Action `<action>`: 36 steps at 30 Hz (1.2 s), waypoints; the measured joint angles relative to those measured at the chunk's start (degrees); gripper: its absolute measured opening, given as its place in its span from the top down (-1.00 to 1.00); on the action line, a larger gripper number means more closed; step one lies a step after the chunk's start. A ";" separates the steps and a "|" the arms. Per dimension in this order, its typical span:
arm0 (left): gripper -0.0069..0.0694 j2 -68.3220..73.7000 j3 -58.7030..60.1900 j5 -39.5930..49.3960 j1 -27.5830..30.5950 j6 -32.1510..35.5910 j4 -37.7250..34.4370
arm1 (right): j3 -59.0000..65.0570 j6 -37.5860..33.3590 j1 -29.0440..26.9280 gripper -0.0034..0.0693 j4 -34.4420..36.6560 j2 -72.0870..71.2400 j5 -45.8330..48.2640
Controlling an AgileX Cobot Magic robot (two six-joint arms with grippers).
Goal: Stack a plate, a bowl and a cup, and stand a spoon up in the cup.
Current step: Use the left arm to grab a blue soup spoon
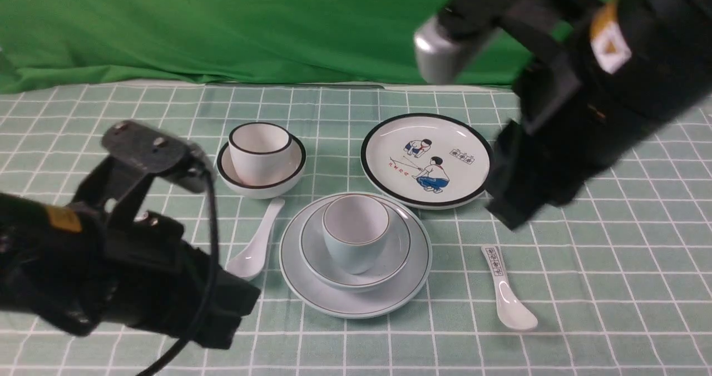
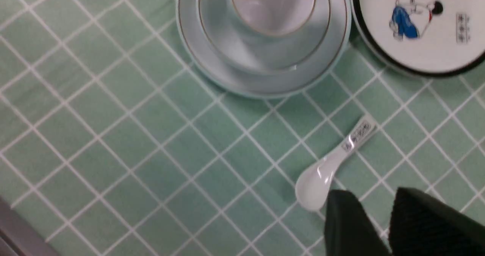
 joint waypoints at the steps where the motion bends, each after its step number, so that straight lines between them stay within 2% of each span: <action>1: 0.82 1.74 -1.35 -0.30 -1.35 -2.18 1.88 | 2.63 0.10 0.00 0.31 -0.06 -2.28 -0.68; 2: 0.82 3.28 -2.55 -0.08 -2.23 -5.28 3.81 | 5.78 0.10 0.00 0.30 -0.11 -5.02 -2.04; 3: 0.82 3.66 -2.89 -0.08 -2.40 -5.28 4.37 | 6.38 0.10 0.00 0.30 -0.11 -5.54 -2.55; 4: 0.82 7.14 -5.36 1.36 -3.16 -11.00 9.56 | 10.94 0.10 0.00 0.29 -0.25 -9.56 -4.42; 6: 0.82 11.04 -8.71 3.59 -3.36 -16.00 14.69 | 15.31 0.15 0.00 0.27 -0.74 -13.97 -6.70; 9: 0.81 18.37 -13.85 6.17 -3.36 -20.12 20.76 | 20.38 0.27 0.00 0.26 -1.33 -19.06 -8.92; 15: 0.70 29.70 -21.45 5.77 -0.19 -21.65 23.35 | 25.09 0.82 0.00 0.26 -1.65 -25.84 -10.27; 19: 0.50 35.48 -25.07 4.73 3.72 -21.75 23.70 | 25.55 2.12 0.00 0.26 -1.84 -27.97 -9.33; 24: 0.16 40.43 -25.95 1.50 5.32 -21.69 24.36 | 25.69 3.74 0.00 0.26 -1.97 -28.81 -9.12; 25: 0.03 41.62 -25.95 -0.24 5.32 -21.64 24.36 | 25.76 4.55 0.00 0.26 -1.97 -28.81 -9.18; 26: 0.02 41.74 -25.95 -0.25 5.32 -21.64 24.36 | 25.76 4.64 0.00 0.26 -1.97 -28.81 -9.18; 29: -0.19 43.68 -25.95 -5.53 5.32 -20.54 25.18 | 25.78 5.81 0.00 0.26 -1.97 -28.81 -9.18; 36: -0.24 46.95 -25.95 -11.01 5.32 -20.03 27.94 | 25.85 7.24 0.00 0.26 -1.97 -28.81 -9.18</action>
